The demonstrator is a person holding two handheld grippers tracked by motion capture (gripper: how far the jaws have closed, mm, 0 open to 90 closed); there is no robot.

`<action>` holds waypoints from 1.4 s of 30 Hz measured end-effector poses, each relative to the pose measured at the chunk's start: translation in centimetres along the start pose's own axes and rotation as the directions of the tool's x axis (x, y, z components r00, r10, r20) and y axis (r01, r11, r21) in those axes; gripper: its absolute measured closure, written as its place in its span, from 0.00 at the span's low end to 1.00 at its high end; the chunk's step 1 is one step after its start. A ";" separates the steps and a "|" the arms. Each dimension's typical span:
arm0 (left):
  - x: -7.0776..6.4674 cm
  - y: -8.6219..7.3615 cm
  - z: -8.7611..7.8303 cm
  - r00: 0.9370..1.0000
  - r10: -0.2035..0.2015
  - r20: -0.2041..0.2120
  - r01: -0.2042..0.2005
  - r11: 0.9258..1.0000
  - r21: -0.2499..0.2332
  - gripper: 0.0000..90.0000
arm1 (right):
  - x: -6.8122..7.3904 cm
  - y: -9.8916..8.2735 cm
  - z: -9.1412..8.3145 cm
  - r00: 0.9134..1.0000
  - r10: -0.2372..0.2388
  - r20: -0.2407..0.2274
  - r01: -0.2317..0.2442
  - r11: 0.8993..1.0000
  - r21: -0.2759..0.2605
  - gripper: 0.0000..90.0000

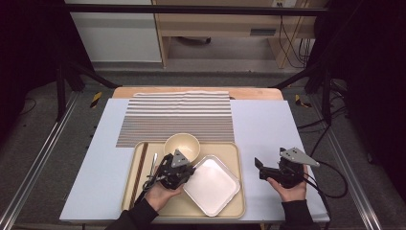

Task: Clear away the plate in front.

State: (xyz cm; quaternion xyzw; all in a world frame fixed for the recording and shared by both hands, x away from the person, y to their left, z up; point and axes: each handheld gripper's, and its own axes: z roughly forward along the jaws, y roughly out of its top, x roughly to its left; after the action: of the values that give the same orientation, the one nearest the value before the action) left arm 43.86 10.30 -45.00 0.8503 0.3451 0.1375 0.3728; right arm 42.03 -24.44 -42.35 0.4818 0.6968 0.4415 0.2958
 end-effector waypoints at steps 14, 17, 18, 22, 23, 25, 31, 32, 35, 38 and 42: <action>-0.1 -1.0 1.7 1.000 0.007 -0.015 -0.007 0.999 0.049 0.91 | 0.1 0.0 0.0 1.000 0.000 -0.002 0.000 1.000 -0.001 0.03; -0.1 -1.0 1.6 1.000 0.019 -0.016 -0.019 0.999 0.048 0.89 | 0.1 0.0 0.0 1.000 0.000 -0.003 0.000 1.000 -0.001 0.03; -0.1 -1.0 1.5 1.000 0.019 -0.012 -0.018 0.999 0.048 0.87 | 0.1 0.0 0.0 1.000 0.000 -0.003 0.000 1.000 0.000 0.03; -0.2 -0.6 0.6 1.000 0.020 -0.002 -0.020 0.999 0.029 0.79 | 0.1 0.0 0.0 1.000 -0.001 -0.002 0.001 1.000 -0.001 0.03; -0.2 -0.5 0.2 1.000 0.021 -0.001 -0.021 1.000 0.020 0.77 | 0.1 0.0 0.0 1.000 0.000 -0.002 0.000 1.000 0.002 0.03; -0.3 -0.3 -0.6 1.000 0.021 0.004 -0.021 1.000 -0.005 0.74 | 0.1 0.0 0.0 1.000 0.000 -0.001 0.000 1.000 0.003 0.03; 0.0 0.1 -3.3 0.999 0.039 0.013 -0.038 0.996 -0.083 0.63 | 0.0 0.0 -0.1 1.000 0.004 -0.001 -0.004 1.000 0.000 0.03; 0.2 0.2 -3.8 0.999 0.038 0.011 -0.037 0.995 -0.095 0.62 | 0.0 0.1 -0.1 1.000 0.005 -0.001 -0.005 1.000 -0.001 0.03; 1.1 0.1 -5.1 0.999 0.031 -0.013 -0.033 0.990 -0.137 0.49 | 0.0 0.1 -0.1 1.000 0.006 0.000 -0.006 1.000 -0.002 0.03; 2.2 -0.2 -6.2 0.999 0.018 -0.048 -0.026 0.983 -0.180 0.43 | 0.0 0.1 -0.1 1.000 0.006 0.003 -0.006 1.000 0.002 0.03; 3.7 -0.8 -7.3 0.997 -0.006 -0.073 -0.010 0.977 -0.213 0.36 | -0.1 0.1 -0.1 1.000 0.006 0.005 -0.006 1.000 0.001 0.03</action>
State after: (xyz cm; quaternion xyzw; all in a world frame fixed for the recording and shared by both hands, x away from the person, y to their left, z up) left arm 42.56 17.17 -40.62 0.8003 0.3409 0.2051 0.4487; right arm 42.00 -24.55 -42.24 0.4853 0.6946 0.4409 0.2961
